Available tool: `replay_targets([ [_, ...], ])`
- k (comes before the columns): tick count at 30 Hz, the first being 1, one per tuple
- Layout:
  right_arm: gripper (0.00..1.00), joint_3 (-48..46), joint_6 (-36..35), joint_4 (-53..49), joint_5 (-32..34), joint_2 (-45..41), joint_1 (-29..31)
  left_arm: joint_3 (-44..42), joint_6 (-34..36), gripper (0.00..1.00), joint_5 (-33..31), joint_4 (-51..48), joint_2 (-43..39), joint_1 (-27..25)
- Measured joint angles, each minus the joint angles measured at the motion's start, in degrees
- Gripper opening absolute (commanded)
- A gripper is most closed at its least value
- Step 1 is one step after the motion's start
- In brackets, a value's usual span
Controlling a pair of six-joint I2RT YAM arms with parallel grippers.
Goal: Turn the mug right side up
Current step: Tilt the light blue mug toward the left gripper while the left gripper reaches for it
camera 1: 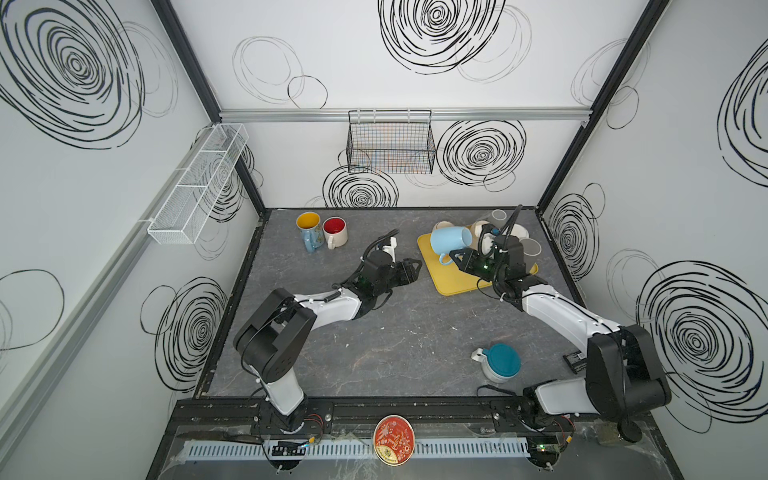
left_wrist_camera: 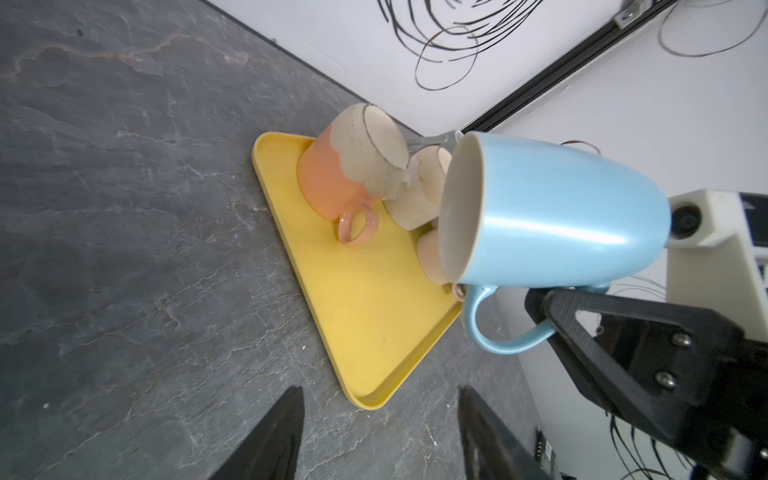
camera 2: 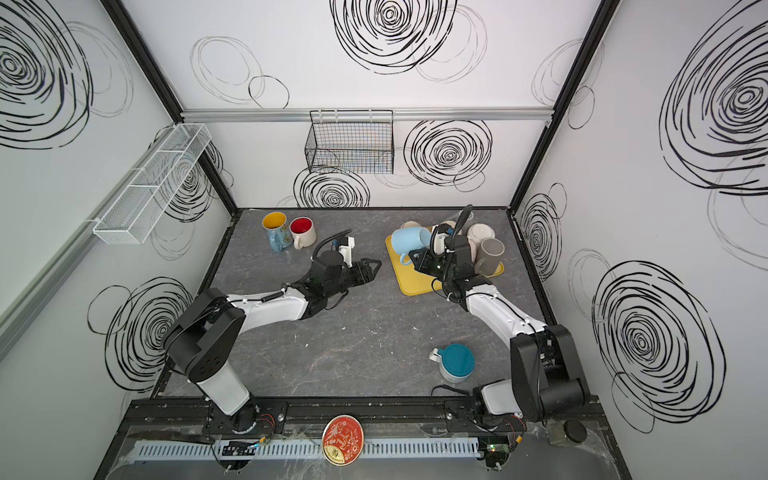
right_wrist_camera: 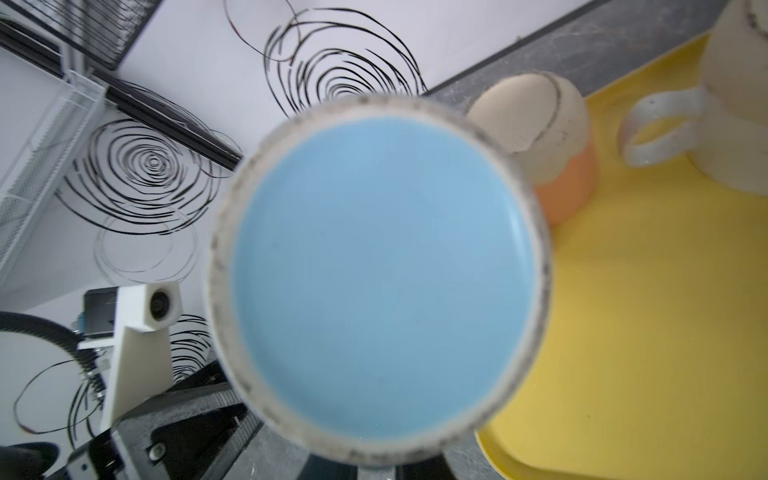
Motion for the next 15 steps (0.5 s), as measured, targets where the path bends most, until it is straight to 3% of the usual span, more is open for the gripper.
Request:
replay_targets([
  [7, 0.0, 2.4, 0.5, 4.4, -7.3, 0.5, 2.6, -2.7, -2.8, 0.7, 7.8, 10.0, -4.5, 4.4],
  [15, 0.0, 6.8, 1.9, 10.9, -13.9, 3.5, 5.9, -5.2, -7.3, 0.69, 12.1, 19.6, -6.0, 6.7],
])
